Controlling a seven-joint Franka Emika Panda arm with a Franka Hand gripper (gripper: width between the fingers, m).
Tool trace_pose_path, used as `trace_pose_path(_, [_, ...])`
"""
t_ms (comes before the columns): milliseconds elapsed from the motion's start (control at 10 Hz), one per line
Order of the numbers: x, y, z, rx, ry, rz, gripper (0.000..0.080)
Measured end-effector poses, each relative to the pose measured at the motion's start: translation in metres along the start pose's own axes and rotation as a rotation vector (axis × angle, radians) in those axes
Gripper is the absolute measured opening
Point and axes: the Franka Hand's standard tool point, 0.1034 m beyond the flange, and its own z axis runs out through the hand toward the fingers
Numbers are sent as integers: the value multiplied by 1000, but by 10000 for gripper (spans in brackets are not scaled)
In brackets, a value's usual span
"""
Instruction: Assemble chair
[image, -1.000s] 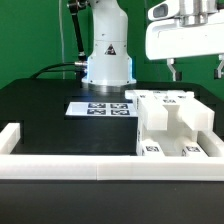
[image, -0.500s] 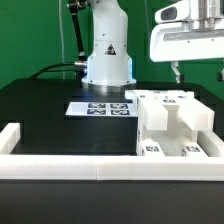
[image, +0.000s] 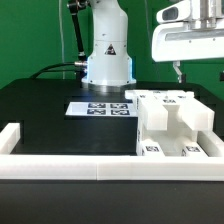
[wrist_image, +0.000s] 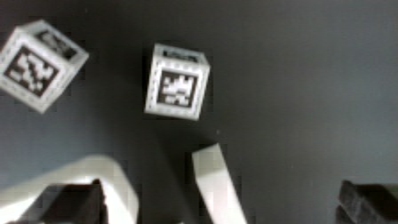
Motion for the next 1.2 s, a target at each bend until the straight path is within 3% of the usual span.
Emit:
trace_pose_path(300, [-19,7,7,-18,-27,-15,649])
trace_pose_path(600, [-13,7,19,-33,-33,41,649])
trace_pose_path(1100, [-13,8,19,-34,-35,43,649])
trace_pose_path(1200, [-14,13,20,-54,-80,122,649])
